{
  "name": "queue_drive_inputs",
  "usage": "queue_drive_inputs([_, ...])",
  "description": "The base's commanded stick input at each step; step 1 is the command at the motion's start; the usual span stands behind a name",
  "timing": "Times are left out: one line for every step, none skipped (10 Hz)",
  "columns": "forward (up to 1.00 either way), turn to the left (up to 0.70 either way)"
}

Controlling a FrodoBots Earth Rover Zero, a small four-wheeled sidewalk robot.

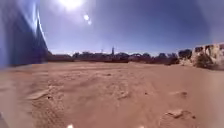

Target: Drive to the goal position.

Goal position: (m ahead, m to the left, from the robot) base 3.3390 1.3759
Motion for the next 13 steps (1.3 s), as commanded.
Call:
queue_drive_inputs([0.70, 0.00])
queue_drive_inputs([0.70, 0.00])
queue_drive_inputs([0.70, 0.00])
queue_drive_inputs([0.70, 0.00])
queue_drive_inputs([0.70, 0.00])
queue_drive_inputs([0.70, 0.00])
queue_drive_inputs([0.70, 0.00])
queue_drive_inputs([0.70, 0.00])
queue_drive_inputs([0.70, 0.00])
queue_drive_inputs([0.70, 0.00])
queue_drive_inputs([0.70, 0.00])
queue_drive_inputs([0.70, 0.00])
queue_drive_inputs([0.70, 0.00])
